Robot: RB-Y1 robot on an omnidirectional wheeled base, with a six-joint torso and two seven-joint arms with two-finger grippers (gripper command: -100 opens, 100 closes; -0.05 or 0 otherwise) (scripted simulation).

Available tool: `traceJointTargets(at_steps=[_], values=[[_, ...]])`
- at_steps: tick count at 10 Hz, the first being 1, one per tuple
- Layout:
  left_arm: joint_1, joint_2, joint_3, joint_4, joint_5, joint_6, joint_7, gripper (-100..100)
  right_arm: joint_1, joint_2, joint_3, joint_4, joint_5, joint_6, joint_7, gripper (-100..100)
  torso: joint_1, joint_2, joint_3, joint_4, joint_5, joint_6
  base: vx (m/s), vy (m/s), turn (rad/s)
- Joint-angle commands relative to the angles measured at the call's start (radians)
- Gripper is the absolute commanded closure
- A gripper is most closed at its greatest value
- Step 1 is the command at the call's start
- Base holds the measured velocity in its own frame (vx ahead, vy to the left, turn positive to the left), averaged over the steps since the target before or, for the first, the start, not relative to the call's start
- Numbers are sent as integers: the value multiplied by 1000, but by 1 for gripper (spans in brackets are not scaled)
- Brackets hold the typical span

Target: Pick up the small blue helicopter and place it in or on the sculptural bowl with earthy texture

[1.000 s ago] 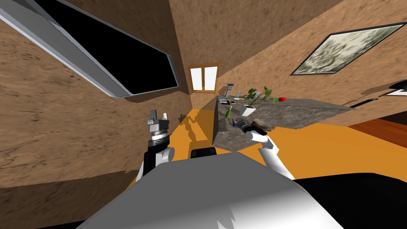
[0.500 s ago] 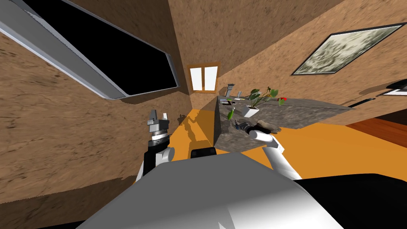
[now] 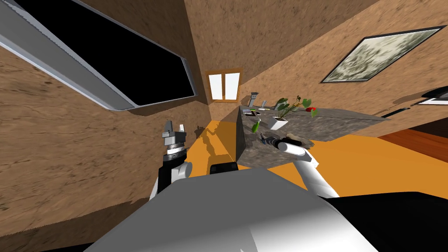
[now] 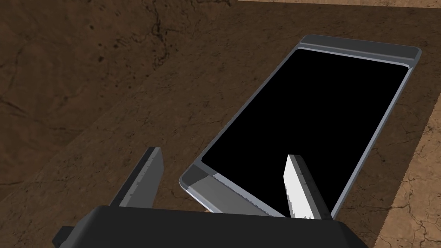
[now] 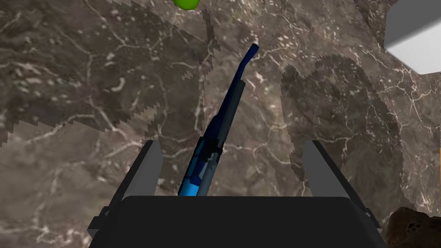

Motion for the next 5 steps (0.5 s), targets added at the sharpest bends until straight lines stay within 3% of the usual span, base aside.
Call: traceJointTargets(at_steps=[1, 2, 5], values=[[0, 0, 0, 0, 0, 0, 0, 0, -11, -35, -17, 48, -34, 50, -41, -100, 0, 0, 0, 0, 0, 0, 100, 48, -35], [0, 0, 0, 0, 0, 0, 0, 0, -11, -35, -17, 48, -34, 68, -41, -100, 0, -1, 0, 0, 0, 0, 84, 46, -23], [0, 0, 0, 0, 0, 0, 0, 0, -21, -92, -44, 121, -88, 150, -109, -100, 0, 0, 0, 0, 0, 0, 86, 55, -31]])
